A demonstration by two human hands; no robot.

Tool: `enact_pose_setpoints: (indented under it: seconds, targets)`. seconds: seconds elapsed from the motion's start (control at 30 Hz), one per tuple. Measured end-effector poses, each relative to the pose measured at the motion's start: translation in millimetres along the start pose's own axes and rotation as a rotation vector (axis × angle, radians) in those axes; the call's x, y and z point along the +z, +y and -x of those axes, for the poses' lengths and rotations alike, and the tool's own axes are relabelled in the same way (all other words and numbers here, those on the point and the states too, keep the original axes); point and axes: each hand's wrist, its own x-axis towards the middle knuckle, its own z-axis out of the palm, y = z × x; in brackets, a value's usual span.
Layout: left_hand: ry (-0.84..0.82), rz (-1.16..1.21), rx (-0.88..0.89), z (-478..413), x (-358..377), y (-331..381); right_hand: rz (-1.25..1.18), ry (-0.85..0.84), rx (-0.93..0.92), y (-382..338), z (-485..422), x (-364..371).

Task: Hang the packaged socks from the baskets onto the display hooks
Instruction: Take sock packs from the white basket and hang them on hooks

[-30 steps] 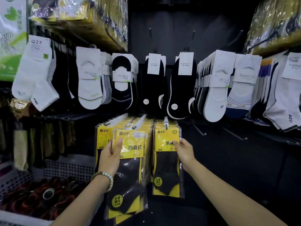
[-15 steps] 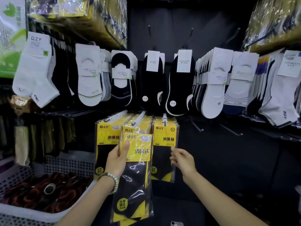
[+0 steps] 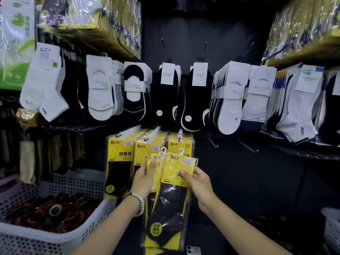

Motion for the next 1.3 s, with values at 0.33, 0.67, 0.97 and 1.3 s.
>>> enact_pose_setpoints:
  seconds: [0.33, 0.67, 0.97, 1.3]
  targets:
    - [0.149, -0.071, 0.065, -24.2, -41.6, 2.7, 0.121, 0.101, -0.071, -12.0, -33.7, -26.9]
    - [0.163, -0.047, 0.117, -43.2, -58.2, 3.7, 0.209, 0.063, -0.076, -8.1, -90.9, 1.2]
    - [0.113, -0.023, 0.112, -41.8, -51.1, -0.1, 0.212, 0.422, 0.13, 29.2, -102.7, -15.5]
    - [0.066, 0.055, 0.055, -22.9, -14.3, 4.5, 0.196, -0.043, -0.005, 7.7, -32.3, 3.4]
